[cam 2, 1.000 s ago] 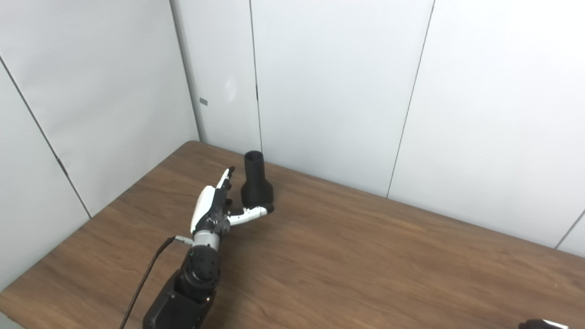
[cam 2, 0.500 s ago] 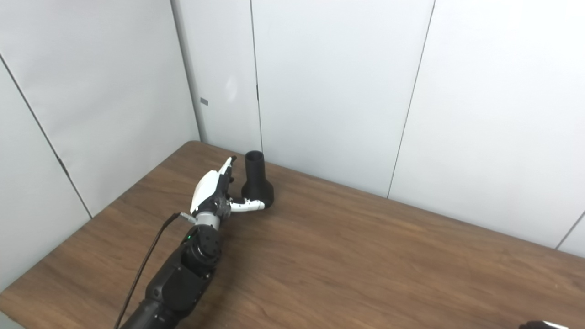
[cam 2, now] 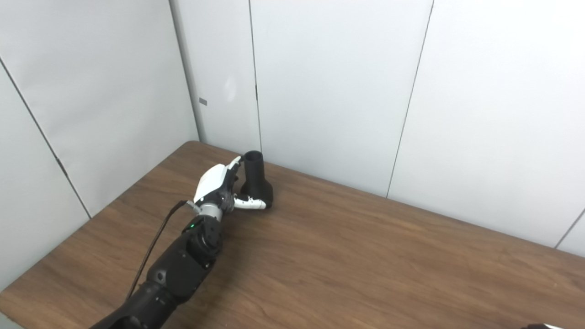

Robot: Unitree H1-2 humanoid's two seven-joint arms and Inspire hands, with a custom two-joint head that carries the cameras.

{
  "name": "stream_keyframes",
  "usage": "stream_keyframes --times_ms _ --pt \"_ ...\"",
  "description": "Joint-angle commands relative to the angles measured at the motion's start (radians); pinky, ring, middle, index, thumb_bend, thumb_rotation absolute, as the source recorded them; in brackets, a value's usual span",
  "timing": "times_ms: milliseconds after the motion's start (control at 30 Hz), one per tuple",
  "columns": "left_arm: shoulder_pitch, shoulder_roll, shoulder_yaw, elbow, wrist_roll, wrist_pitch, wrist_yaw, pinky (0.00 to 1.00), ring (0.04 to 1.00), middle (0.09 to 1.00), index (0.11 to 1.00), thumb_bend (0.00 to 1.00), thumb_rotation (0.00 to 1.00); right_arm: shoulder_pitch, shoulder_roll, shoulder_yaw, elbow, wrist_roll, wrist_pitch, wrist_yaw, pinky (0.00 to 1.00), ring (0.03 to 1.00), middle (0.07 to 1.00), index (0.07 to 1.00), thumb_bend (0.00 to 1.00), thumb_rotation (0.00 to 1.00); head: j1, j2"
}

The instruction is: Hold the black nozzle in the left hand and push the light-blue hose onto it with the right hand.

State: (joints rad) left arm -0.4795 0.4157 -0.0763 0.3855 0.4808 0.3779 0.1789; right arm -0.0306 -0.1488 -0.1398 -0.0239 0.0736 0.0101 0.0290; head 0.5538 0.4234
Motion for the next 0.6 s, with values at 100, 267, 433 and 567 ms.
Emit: stream_keyframes --times_ms 100,267,433,567 --pt "0.002 0.025 -0.071 0.012 0.032 0.073 -0.114 0.72 0.852 0.922 0.934 1.00 0.21 0.004 -0.009 -0.012 -0.030 0.001 0.008 -0.009 0.36 0.514 0.563 0.514 0.90 0.60 0.001 0.003" --pt "-0.003 0.041 -0.121 0.020 0.084 0.079 -0.134 0.73 0.851 0.909 0.925 1.00 0.23 0.006 -0.013 -0.012 -0.028 -0.007 0.000 -0.011 0.37 0.526 0.571 0.524 0.87 0.60 -0.002 0.008" --pt "-0.006 0.045 -0.145 0.037 0.120 0.081 -0.133 0.72 0.843 0.892 0.909 1.00 0.20 0.007 -0.012 -0.012 -0.033 -0.010 0.005 -0.012 0.37 0.529 0.575 0.527 0.85 0.60 -0.002 0.010" --pt "-0.014 0.049 -0.167 0.051 0.157 0.089 -0.150 0.73 0.844 0.893 0.903 1.00 0.20 0.007 -0.014 -0.011 -0.032 -0.013 0.003 -0.012 0.38 0.537 0.582 0.533 0.82 0.60 -0.003 0.012"
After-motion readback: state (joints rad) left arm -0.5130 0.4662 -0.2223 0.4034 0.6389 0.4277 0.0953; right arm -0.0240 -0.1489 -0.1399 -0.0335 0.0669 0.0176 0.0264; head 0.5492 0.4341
